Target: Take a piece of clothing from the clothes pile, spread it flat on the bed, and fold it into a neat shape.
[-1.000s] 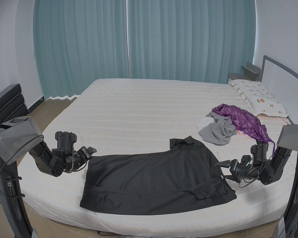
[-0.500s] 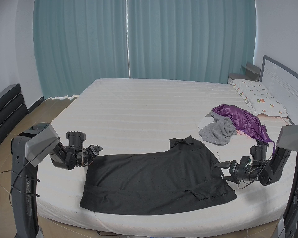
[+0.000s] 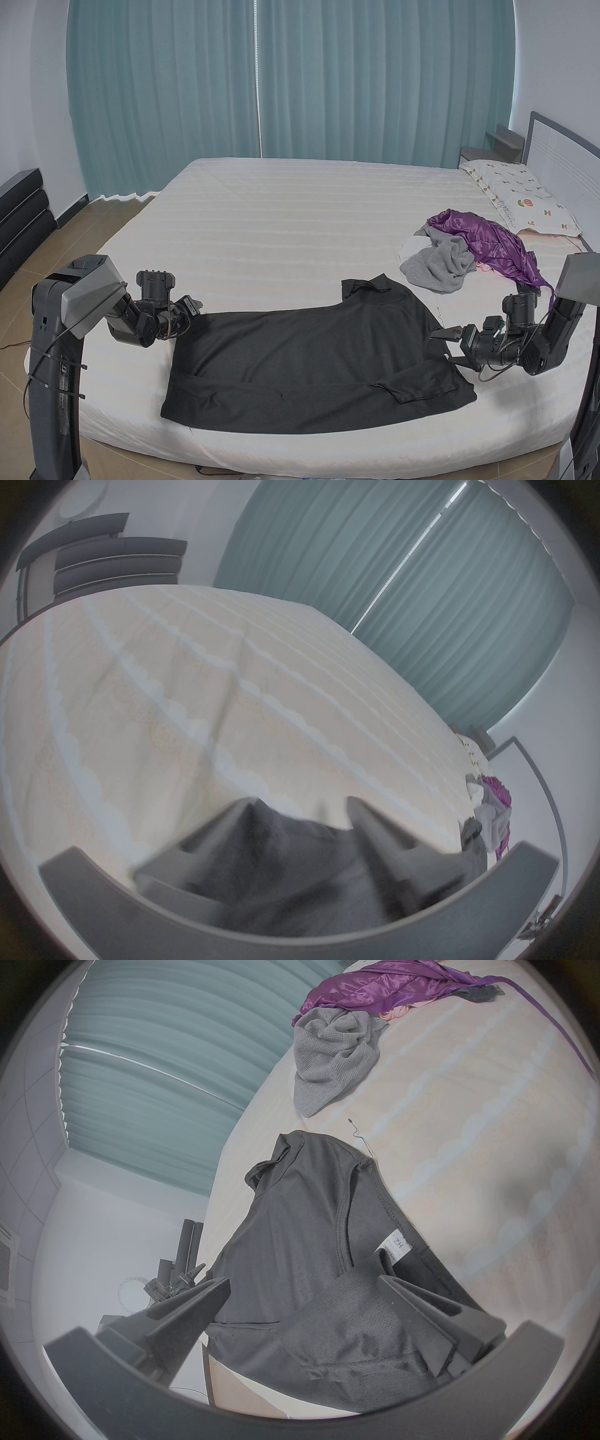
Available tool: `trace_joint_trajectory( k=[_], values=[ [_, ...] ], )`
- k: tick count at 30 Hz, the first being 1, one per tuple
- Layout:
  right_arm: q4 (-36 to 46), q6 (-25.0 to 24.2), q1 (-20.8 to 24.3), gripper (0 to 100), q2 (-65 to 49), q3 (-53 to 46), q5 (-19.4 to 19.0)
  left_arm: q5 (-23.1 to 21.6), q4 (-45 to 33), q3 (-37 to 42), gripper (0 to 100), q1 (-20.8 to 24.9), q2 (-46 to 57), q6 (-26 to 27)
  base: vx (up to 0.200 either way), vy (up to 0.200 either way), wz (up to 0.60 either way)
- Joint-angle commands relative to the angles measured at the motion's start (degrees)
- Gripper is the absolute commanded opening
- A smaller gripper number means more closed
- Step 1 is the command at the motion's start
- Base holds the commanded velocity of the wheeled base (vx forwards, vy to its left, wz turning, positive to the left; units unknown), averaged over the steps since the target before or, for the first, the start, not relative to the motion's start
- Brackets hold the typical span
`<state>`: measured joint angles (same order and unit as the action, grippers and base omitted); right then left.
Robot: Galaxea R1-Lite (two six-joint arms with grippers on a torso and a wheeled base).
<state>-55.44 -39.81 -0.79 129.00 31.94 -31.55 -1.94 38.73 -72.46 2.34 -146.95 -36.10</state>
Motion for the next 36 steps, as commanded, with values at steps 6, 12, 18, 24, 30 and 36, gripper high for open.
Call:
trace_joint_trajectory(
  k=[6,12,18,24,30,36],
  values=[
    [0.07,-0.18,2.37,100,1.60,2.87,1.75,5.10,2.49,-3.13,0,-1.02,-1.77,-4.07,0.000,0.000,0.00],
    [1.83,0.18,5.36,100,3.89,10.69,10.28,5.37,2.49,-2.86,0,-1.37,-1.33,-6.79,0.000,0.000,0.00],
    [9.30,0.35,7.82,100,6.17,23.87,14.59,5.45,2.58,-2.51,0,-2.08,-0.27,-10.05,0.000,0.000,0.00],
    [16.33,0.97,9.93,100,11.45,35.74,15.99,5.37,2.67,-1.72,0,-2.34,0.78,-13.47,0.000,0.000,0.00],
    [23.27,7.73,9.41,100,16.90,45.49,18.72,5.37,2.67,-1.28,0,-2.34,1.05,-13.74,0.000,0.000,0.00],
    [24.15,9.32,9.05,100,23.31,55.34,23.29,5.37,2.67,-0.84,0,-2.25,0.96,-13.74,0.000,0.000,0.00]
  ],
)
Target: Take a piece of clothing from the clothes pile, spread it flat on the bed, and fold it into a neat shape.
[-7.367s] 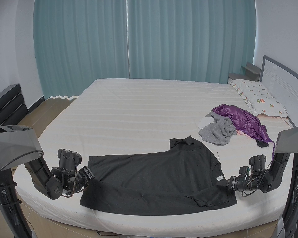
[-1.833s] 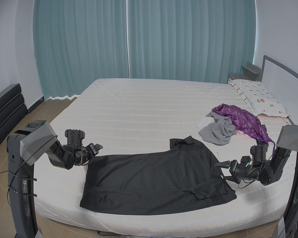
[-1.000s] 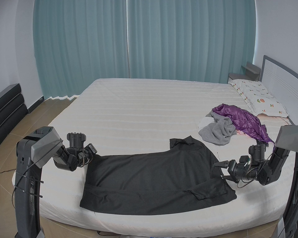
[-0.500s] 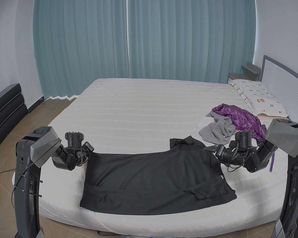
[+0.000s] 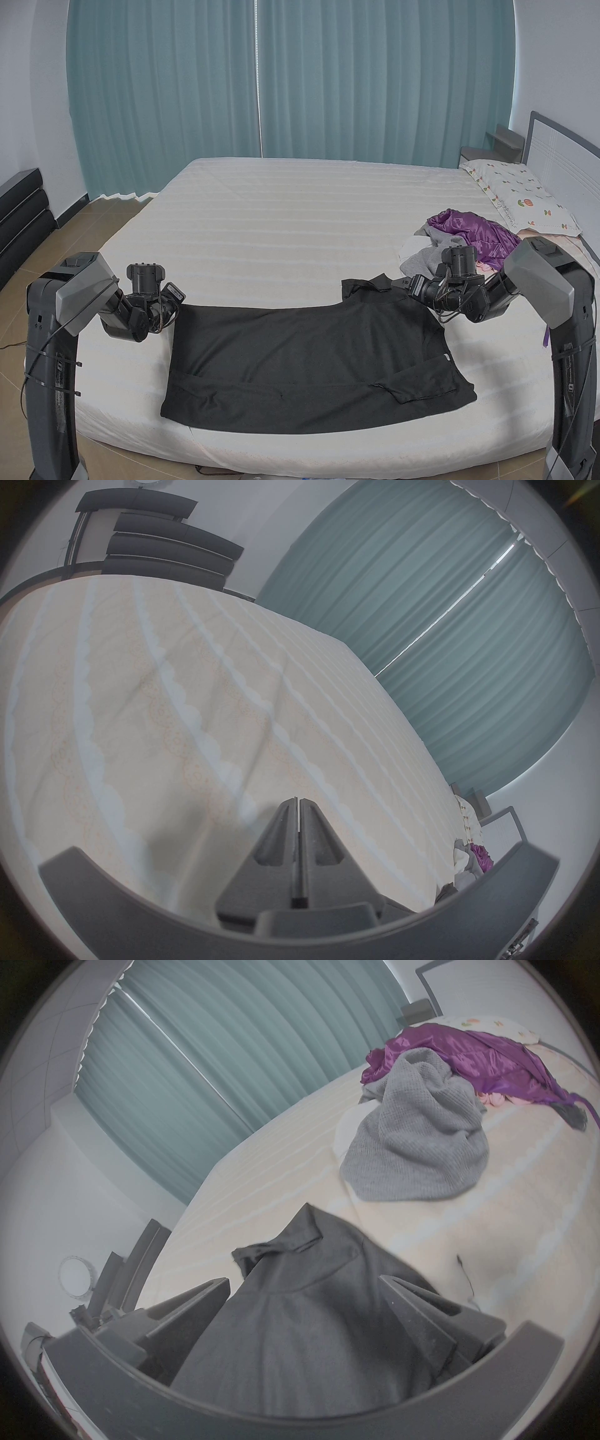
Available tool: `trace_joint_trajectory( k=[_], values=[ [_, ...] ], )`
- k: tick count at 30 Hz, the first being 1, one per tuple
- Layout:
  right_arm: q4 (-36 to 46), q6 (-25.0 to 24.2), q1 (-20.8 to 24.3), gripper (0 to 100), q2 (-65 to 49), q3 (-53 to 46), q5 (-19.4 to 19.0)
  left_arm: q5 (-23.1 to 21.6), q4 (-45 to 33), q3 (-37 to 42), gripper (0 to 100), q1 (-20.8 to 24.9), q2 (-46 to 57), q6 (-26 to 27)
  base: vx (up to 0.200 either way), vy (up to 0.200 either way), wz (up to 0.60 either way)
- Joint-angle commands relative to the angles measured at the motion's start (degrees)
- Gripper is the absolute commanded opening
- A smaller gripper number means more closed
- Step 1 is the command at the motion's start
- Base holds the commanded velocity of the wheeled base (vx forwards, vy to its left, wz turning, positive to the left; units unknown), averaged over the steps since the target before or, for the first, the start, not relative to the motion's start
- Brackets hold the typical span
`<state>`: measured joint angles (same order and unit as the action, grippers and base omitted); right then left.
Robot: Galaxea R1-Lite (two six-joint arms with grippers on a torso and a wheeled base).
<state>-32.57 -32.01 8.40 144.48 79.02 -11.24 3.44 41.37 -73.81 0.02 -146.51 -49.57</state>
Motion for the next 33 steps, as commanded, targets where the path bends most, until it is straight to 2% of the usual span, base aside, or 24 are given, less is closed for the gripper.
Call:
trace_joint_trajectory(
  k=[1,16,17,27,33],
  values=[
    [1.72,1.43,-0.23,100,8.62,9.57,3.24,-0.01,0.02,0.51,0,0.06,0.52,-0.18,0.000,0.000,0.00],
    [7.96,1.43,-0.49,100,15.74,25.13,4.65,-0.01,0.02,0.43,0,0.06,0.34,-0.09,0.000,0.000,0.00],
    [8.49,1.43,-0.49,0,15.92,25.31,4.65,-0.01,0.02,0.51,0,0.06,0.34,-0.09,0.000,0.000,0.00],
    [8.67,0.90,-1.90,0,15.21,25.83,5.44,-0.01,0.02,0.43,0,0.06,0.26,0.08,0.000,0.000,0.00],
    [8.32,-0.68,-2.60,0,11.70,22.49,5.26,-0.01,0.02,0.43,0,0.06,0.70,0.08,0.000,0.000,0.00]
  ],
)
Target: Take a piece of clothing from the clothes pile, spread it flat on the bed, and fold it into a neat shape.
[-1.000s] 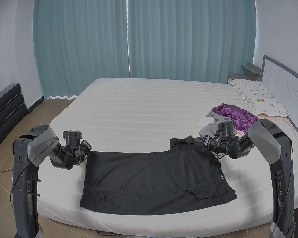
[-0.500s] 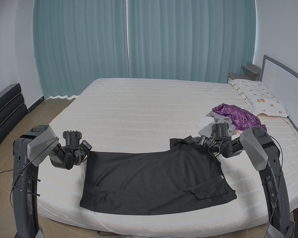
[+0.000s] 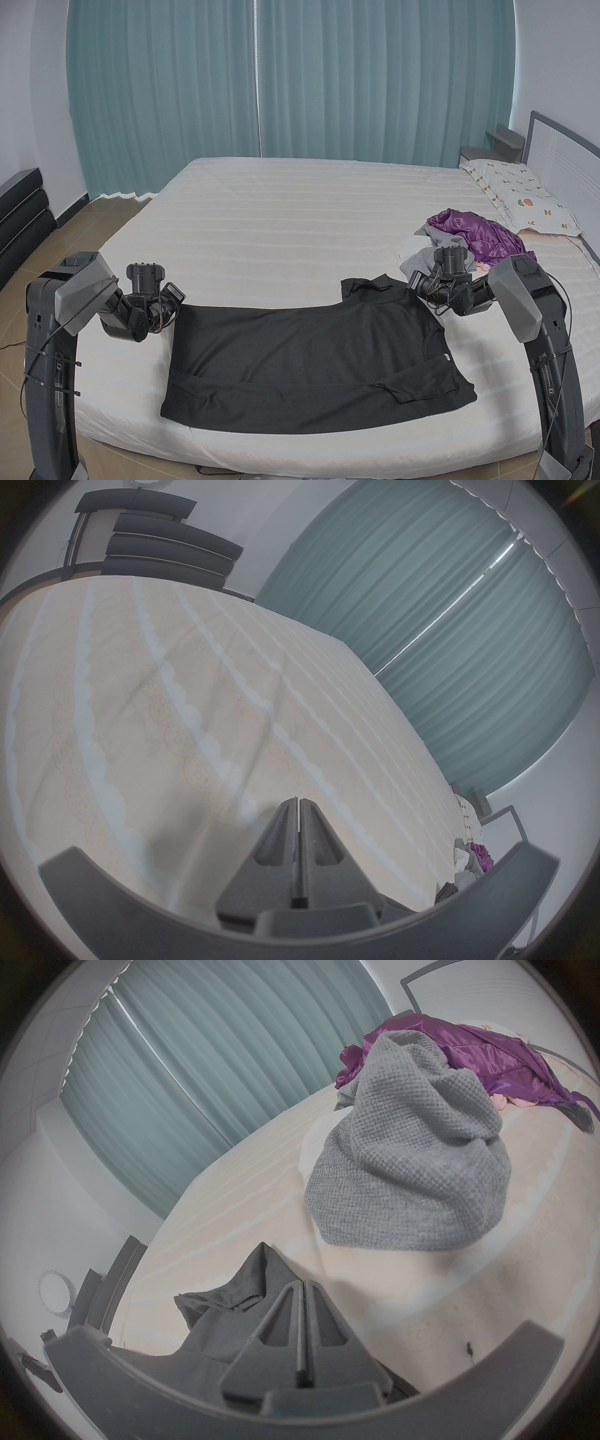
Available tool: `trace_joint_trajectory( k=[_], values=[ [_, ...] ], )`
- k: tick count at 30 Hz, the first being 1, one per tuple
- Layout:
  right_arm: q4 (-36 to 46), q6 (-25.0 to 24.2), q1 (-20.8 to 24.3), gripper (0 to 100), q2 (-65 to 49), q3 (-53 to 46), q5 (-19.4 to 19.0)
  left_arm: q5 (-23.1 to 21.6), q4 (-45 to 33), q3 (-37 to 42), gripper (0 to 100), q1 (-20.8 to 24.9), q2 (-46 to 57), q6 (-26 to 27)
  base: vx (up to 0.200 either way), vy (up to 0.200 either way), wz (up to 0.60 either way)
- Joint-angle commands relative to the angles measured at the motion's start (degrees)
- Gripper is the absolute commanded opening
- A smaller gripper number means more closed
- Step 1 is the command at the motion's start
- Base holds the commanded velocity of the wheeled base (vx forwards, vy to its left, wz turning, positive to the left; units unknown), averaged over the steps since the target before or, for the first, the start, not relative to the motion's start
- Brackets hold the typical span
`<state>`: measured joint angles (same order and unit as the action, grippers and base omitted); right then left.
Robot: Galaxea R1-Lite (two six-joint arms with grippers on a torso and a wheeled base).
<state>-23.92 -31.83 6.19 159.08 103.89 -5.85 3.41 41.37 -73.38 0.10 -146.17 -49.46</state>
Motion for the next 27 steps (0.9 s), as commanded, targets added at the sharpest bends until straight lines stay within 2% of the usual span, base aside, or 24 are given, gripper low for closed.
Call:
trace_joint_trajectory(
  k=[1,10,13,18,27],
  values=[
    [-0.34,-1.31,-0.39,0,-3.68,-3.43,-0.30,0.01,0.02,-0.01,0,-0.01,0.53,-0.03,0.000,0.000,0.00],
    [-1.75,-4.12,-1.18,0,-7.82,-7.47,-1.00,0.19,-0.07,0.43,0,-0.10,1.94,-0.20,0.000,0.000,0.00],
    [-4.56,-5.88,-1.45,0,-9.75,-11.25,-1.27,0.10,0.02,1.39,0,-0.10,3.17,-0.29,0.000,0.000,0.00],
    [-9.66,-6.14,-2.33,0,-11.95,-16.26,-3.11,0.19,0.02,2.36,0,-0.10,3.96,-0.20,0.000,0.000,0.00],
    [-13.00,-9.04,-2.85,0,-14.49,-21.27,-3.46,0.19,2.04,4.03,0,-0.54,5.89,-0.99,0.000,0.000,0.00]
  ],
)
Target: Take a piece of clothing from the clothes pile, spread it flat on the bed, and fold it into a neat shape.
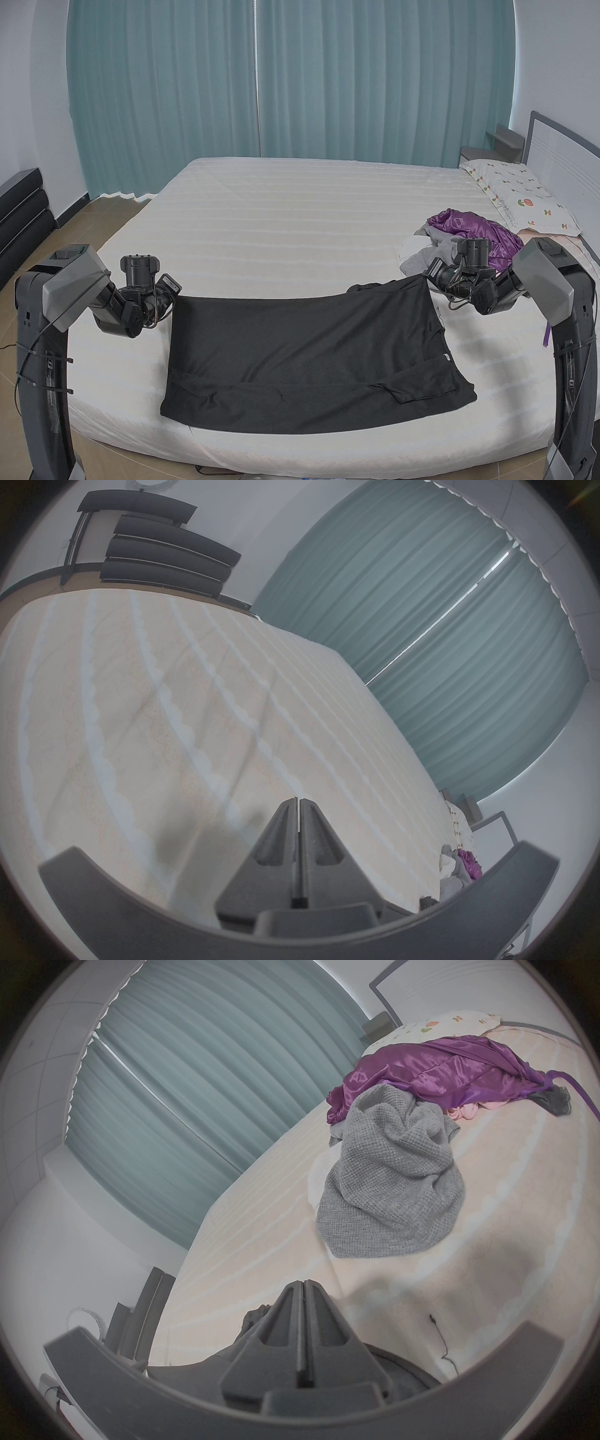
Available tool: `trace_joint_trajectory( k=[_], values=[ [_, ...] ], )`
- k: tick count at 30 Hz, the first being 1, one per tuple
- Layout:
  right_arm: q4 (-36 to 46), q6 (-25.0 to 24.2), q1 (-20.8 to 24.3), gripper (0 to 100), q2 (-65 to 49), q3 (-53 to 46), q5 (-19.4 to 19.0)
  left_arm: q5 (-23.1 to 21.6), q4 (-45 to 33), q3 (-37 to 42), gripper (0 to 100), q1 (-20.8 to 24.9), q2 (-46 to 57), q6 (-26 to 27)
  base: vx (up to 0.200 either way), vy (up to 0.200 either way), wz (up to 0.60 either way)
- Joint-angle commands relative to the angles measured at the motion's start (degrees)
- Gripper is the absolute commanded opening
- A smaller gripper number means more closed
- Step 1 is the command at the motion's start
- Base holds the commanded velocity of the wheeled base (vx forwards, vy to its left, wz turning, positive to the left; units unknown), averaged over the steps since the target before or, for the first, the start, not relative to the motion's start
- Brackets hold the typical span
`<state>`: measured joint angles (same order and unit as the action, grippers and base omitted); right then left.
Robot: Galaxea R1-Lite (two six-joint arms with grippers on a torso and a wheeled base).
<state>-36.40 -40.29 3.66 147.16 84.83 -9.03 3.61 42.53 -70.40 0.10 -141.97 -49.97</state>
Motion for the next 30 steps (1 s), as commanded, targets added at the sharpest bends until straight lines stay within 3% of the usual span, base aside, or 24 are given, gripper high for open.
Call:
trace_joint_trajectory(
  k=[1,12,18,19,23,30],
  values=[
    [-1.13,-0.76,-0.41,0,-3.29,-2.92,-0.99,-0.09,1.68,2.02,0,-0.62,1.96,-0.74,0.000,0.000,0.00],
    [-2.89,0.04,-0.67,0,-4.69,-7.93,-2.04,-0.44,3.08,3.16,0,-0.36,1.43,-0.48,0.000,0.000,0.00],
    [-2.80,1.27,-0.32,0,-2.94,-8.02,-2.39,-2.64,2.03,-0.61,0,0.87,-1.03,-0.48,0.000,0.000,0.00],
    [-2.71,1.27,-0.32,0,-2.85,-7.93,-2.39,-3.61,1.41,-0.88,100,1.13,-1.03,-0.48,0.000,0.000,0.00],
    [-2.62,1.35,-0.23,0,-2.67,-8.11,-2.66,-9.32,-0.52,-1.93,100,1.84,-1.91,0.22,0.000,0.000,0.00],
    [-2.36,1.35,-0.05,0,-2.06,-7.75,-2.92,-9.41,-0.52,-1.93,100,1.84,-4.72,8.66,0.000,0.000,0.00]
  ],
)
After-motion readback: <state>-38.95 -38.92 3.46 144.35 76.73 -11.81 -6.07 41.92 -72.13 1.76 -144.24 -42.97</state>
